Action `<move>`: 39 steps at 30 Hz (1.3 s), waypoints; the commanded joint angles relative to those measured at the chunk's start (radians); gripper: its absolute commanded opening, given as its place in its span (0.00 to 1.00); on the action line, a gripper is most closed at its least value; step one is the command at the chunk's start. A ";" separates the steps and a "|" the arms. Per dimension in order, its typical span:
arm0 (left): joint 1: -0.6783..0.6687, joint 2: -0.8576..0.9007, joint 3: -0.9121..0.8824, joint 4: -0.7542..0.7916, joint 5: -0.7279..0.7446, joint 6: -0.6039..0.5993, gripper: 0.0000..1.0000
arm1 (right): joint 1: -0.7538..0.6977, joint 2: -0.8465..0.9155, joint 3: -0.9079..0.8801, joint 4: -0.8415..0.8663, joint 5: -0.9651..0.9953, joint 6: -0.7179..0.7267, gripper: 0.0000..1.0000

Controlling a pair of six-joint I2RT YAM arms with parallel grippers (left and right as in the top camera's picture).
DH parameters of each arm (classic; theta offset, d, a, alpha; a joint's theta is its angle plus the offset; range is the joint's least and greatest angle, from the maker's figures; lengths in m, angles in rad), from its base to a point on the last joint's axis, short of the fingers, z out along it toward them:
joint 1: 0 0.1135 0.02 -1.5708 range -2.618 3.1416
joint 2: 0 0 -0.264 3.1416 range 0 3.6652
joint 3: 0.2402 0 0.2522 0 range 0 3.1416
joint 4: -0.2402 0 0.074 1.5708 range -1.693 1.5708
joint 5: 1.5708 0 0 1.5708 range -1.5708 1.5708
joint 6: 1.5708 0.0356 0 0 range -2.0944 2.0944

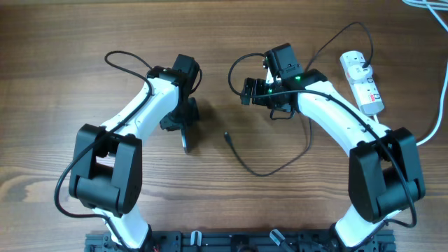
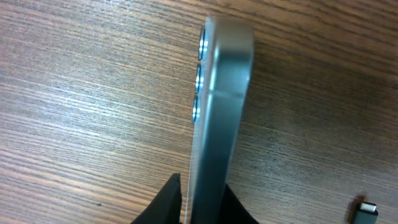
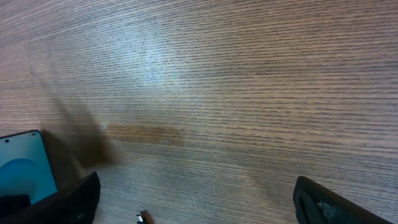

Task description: Plug charger to phone and switch on socket

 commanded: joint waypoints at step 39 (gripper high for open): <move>0.436 -0.042 -0.035 0.441 1.385 0.595 0.04 | 0.209 0.019 0.001 -0.084 -0.093 -0.452 0.63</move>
